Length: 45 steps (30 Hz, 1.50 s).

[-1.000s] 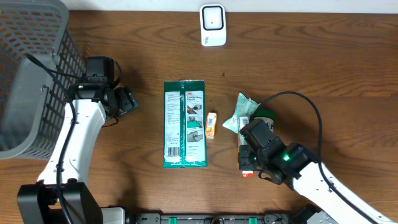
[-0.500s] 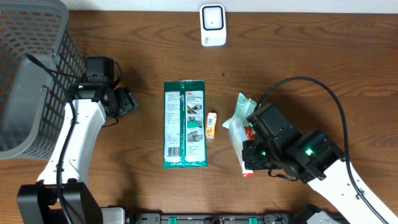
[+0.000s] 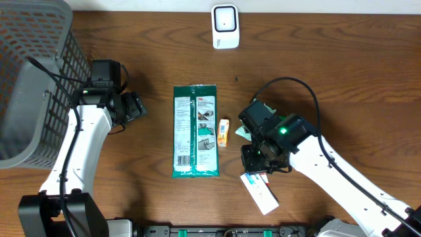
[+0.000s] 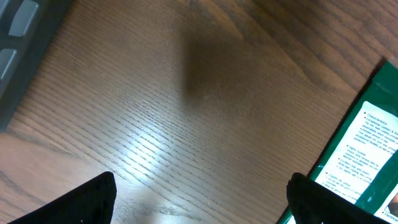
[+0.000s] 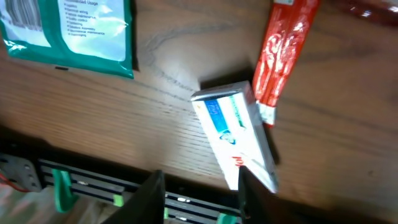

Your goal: Scan the item barcode

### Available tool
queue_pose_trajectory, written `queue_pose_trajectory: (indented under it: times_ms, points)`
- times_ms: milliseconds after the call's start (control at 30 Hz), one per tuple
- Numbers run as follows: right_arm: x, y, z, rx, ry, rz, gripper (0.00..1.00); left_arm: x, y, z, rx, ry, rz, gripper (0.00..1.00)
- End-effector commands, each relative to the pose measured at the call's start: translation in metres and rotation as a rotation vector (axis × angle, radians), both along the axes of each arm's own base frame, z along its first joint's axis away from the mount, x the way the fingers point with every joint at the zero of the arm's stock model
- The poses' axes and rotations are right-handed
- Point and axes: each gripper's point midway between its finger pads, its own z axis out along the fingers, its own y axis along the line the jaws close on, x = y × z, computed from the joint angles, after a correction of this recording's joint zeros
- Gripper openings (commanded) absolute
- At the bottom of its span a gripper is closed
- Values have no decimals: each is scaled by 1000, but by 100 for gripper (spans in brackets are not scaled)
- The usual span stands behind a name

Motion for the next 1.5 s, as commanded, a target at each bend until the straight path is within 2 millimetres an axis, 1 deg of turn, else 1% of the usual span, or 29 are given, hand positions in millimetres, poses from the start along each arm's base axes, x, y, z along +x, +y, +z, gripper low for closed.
queue_pose_trajectory:
  times_ms: [0,33,100,167,267,367,433,600,700,733,800,833,867,900,933,1000,1067,1100,1133,1167,1267,1367,1467]
  points:
    - [15,-5,19,9,-64,17,37,1,4,3,17,-6,3,89]
    - [16,-6,28,15,-75,25,39,1,4,3,17,-6,3,89]
    - [12,-10,37,12,-72,30,41,1,4,3,17,-6,3,89]
    - [2,-13,37,-4,-51,42,41,1,4,3,17,-6,3,89]
    - [-17,-15,31,-42,1,87,41,1,4,3,17,-6,3,89]
    - [-37,-10,20,-75,37,116,42,1,4,3,17,-6,3,89]
    - [-50,-11,9,-124,48,126,42,1,4,3,17,-6,3,89]
    - [-72,-29,-15,-299,20,99,43,1,4,3,17,-6,3,89]
    - [-84,-45,-30,-386,24,25,44,1,4,3,17,-6,3,89]
    - [-87,-51,-34,-409,34,-9,46,1,4,3,17,-6,3,89]
    - [-95,-61,-44,-443,63,-85,56,1,4,3,17,-6,3,89]
    - [-100,-62,-51,-434,95,-103,61,1,4,3,17,-6,3,89]
    - [-106,-58,-58,-402,135,-114,61,1,4,3,17,-6,3,89]
    - [-113,-50,-66,-351,176,-121,55,1,4,3,17,-6,3,89]
    - [-116,-47,-69,-331,191,-123,51,1,4,3,17,-6,3,89]
    - [-118,-46,-74,-319,202,-125,40,1,4,3,17,-6,3,89]
    - [-119,-49,-77,-334,202,-151,30,1,4,3,17,-6,3,89]
    - [-119,-53,-79,-351,193,-181,14,1,4,3,17,-6,3,89]
    - [-117,-55,-80,-362,183,-204,7,1,4,3,17,-6,3,89]
    - [-115,-56,-80,-371,171,-220,2,1,4,3,17,-6,3,89]
    - [-111,-59,-80,-389,144,-259,1,1,4,3,17,-6,3,89]
    - [-108,-63,-81,-406,118,-260,1,1,4,3,17,-6,3,89]
    - [-109,-69,-84,-426,116,-262,1,1,4,3,17,-6,3,89]
